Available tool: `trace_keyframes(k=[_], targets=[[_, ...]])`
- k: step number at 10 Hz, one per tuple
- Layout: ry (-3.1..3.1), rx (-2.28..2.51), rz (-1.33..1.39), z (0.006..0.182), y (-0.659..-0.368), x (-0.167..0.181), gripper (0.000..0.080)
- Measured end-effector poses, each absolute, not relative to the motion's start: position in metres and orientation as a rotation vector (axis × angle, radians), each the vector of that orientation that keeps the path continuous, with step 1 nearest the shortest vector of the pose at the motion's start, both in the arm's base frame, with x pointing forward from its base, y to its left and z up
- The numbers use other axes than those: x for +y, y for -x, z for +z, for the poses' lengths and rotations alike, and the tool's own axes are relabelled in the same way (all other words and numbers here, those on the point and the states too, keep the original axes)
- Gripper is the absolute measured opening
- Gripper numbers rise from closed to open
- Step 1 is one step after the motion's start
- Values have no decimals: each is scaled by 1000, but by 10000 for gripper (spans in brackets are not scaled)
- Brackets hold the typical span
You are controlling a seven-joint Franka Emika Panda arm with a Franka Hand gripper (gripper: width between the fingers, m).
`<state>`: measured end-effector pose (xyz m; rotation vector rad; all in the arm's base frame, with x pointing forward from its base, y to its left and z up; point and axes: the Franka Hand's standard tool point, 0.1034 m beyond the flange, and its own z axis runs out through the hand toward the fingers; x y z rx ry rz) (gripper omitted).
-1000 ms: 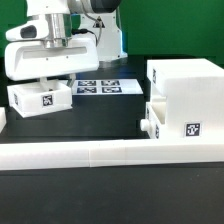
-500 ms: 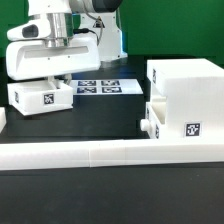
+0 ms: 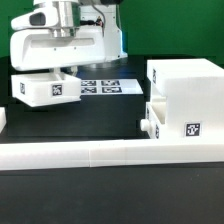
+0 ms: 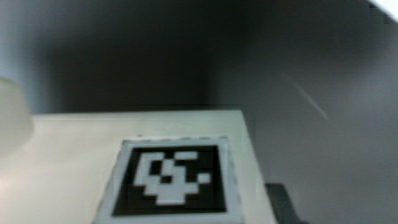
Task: Assemble drawer
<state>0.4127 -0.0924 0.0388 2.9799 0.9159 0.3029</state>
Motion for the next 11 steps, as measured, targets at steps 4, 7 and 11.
trace_keyframes(k=[4, 7, 11], targets=[[-2991, 1097, 238, 57, -469, -61, 42], [-2990, 1126, 227, 55, -474, -56, 42], [-2880, 1311, 256, 55, -481, -57, 42]])
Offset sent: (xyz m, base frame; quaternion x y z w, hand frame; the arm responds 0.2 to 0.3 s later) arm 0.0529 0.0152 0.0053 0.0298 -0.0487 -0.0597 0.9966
